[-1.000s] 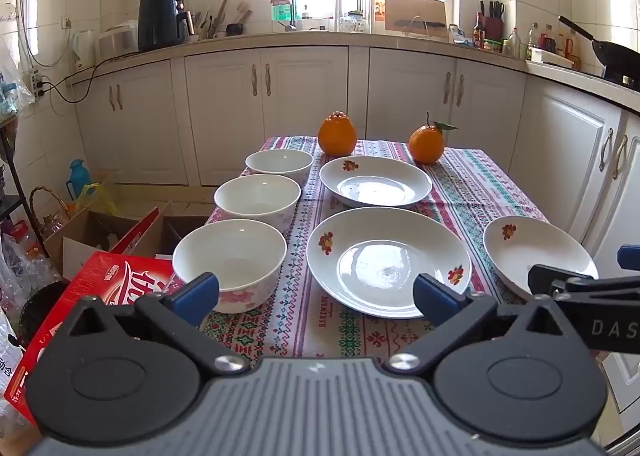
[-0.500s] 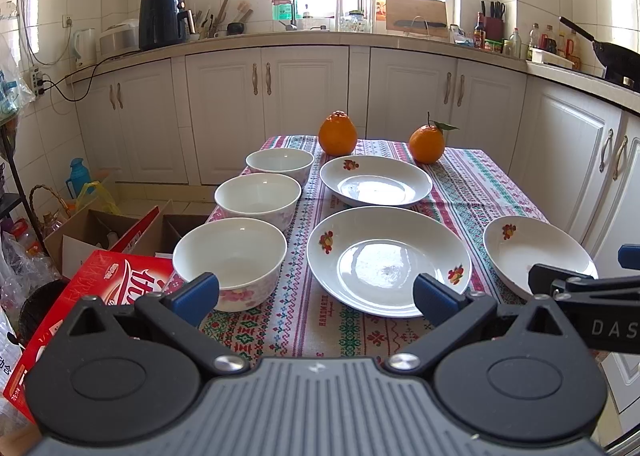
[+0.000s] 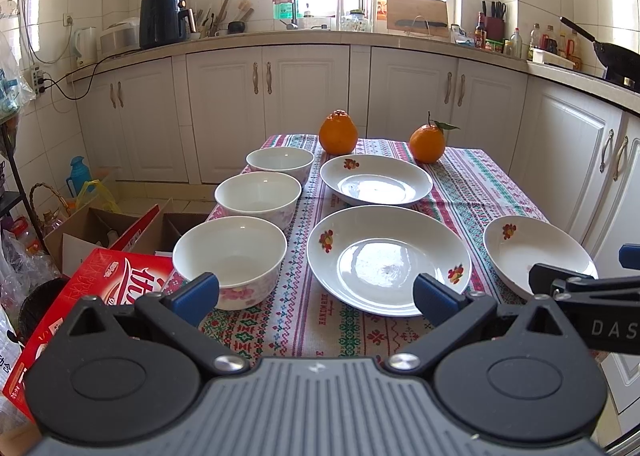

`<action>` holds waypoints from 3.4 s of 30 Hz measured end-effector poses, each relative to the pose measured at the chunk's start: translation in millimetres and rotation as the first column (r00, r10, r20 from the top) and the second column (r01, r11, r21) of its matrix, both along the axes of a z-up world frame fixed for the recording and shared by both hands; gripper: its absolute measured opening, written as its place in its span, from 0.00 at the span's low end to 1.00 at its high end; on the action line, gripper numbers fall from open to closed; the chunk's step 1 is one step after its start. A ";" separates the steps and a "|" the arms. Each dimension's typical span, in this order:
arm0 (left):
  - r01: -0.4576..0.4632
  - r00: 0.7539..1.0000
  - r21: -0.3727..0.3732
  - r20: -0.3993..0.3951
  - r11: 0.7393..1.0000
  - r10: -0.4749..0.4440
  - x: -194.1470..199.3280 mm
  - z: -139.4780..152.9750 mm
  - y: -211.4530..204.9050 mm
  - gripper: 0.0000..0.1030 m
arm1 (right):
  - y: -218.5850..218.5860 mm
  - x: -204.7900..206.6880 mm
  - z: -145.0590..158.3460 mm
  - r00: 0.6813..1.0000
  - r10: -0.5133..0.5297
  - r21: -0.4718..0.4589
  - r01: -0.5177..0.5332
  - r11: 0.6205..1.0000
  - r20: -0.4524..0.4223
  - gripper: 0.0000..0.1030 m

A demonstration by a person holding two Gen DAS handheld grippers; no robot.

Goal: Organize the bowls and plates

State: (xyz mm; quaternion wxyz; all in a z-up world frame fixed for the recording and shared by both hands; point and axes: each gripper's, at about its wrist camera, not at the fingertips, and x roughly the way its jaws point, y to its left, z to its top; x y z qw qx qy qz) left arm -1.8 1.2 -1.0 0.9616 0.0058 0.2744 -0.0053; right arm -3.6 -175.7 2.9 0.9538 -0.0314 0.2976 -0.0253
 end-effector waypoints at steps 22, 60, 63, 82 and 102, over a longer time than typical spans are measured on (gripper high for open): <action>-0.007 1.000 -0.001 -0.005 1.000 0.007 1.1 -1.7 -0.7 0.99 | 1.7 -1.4 0.4 1.000 0.003 -0.009 -0.003 1.000 0.008 1.00; 0.057 0.998 0.016 -0.004 0.998 -0.056 20.4 5.4 -9.7 0.99 | -12.1 10.1 3.9 0.999 0.051 0.016 -0.051 0.999 0.004 1.00; 0.088 0.996 0.020 0.012 0.996 -0.089 27.1 9.5 -11.9 0.99 | -23.9 14.3 6.3 0.998 0.058 0.023 -0.058 0.998 0.014 1.00; 0.284 0.955 -0.017 -0.083 0.959 -0.285 84.5 0.7 -46.0 0.99 | -130.2 30.3 -43.4 0.991 0.099 0.055 -0.094 0.994 -0.091 1.00; 0.433 0.881 -0.016 -0.202 0.901 -0.427 151.1 -20.5 -110.2 0.99 | -151.8 62.0 -105.9 0.946 0.261 0.096 -0.247 0.964 -0.190 1.00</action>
